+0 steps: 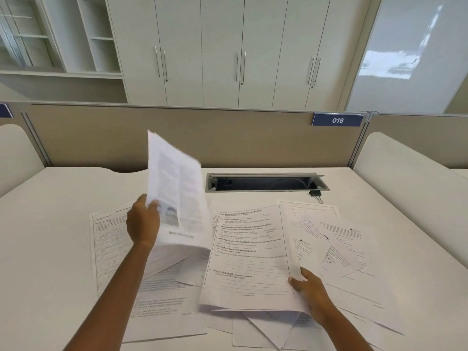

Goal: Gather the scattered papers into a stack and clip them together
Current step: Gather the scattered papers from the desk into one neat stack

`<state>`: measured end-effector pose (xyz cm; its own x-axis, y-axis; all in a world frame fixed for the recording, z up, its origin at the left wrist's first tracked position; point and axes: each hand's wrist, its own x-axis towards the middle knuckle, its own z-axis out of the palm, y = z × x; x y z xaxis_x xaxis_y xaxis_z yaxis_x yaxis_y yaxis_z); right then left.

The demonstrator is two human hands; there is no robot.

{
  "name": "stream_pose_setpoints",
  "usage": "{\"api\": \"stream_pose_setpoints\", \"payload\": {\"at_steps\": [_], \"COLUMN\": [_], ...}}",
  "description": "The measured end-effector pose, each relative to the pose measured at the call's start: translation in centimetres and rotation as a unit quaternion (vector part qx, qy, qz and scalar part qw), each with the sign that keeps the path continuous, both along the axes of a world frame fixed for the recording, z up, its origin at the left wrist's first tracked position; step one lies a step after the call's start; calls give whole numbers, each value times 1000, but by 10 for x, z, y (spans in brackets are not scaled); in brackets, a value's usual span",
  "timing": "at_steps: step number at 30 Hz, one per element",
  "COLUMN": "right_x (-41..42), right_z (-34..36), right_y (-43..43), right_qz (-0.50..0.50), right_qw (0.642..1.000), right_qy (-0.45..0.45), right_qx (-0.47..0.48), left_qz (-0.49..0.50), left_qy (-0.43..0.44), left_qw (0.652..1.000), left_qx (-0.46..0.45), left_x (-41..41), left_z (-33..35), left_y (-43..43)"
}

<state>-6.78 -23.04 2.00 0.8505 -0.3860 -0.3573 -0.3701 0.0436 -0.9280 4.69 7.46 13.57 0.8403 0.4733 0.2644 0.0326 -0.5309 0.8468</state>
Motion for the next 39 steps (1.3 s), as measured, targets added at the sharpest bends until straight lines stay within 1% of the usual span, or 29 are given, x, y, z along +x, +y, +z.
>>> {"api": "stream_pose_setpoints", "payload": {"at_steps": [2,3,5,8,10,13,16,18,20,21,22,24,25,27,29,31,33,35,37,39], "right_x": [0,0,0,0,1,2,0,-2,-4,-4,-4,-2,0,7,15,18,19,17,15,15], "right_z": [1,1,1,5,11,22,33,37,39,41,43,52,55,63,69,76,82,83,79,71], "right_y": [0,0,1,2,1,1,2,4,5,6,7,10,12,12,9,9,11,12,14,16], "right_qz": [-6,-8,-13,-4,5,19,37,45,50,50,44,32,38,50,40,21,10,29,64,71], "right_qw": [1000,1000,1000,1000,999,994,992,993,993,992,993,995,995,991,981,973,969,968,968,970], "right_qy": [-6,-9,-12,-17,-25,-37,-59,-70,-80,-84,-82,-72,-79,-110,-158,-199,-223,-235,-226,-213], "right_qx": [3,4,5,16,35,98,104,88,78,75,75,68,40,-49,-104,-114,-106,-90,-95,-91], "left_qz": [-2,-9,-44,-146,-187,-204,-216,-240,-287,-301,-303,-290,-286,-293,-302,-304,-328,-357,-371,-375], "left_qy": [-57,-72,-68,2,59,115,163,202,225,222,207,158,133,86,42,16,12,34,58,68], "left_qw": [998,997,995,980,970,962,948,927,895,886,889,914,926,935,932,927,914,898,892,891], "left_qx": [-5,-16,-53,-133,-146,-141,-167,-206,-256,-274,-276,-234,-206,-179,-198,-218,-238,-253,-251,-248], "left_x": [-4,-5,-1,5,1,-10,-18,-23,-29,-31,-32,-33,-33,-34,-34,-32,-30,-28,-28,-31], "left_z": [22,29,32,14,-6,-36,-52,-56,-56,-57,-58,-56,-53,-44,-33,-23,-20,-21,-26,-30], "left_y": [-8,-11,-14,-21,-29,-44,-56,-62,-67,-69,-71,-74,-76,-80,-83,-82,-79,-75,-72,-74]}}
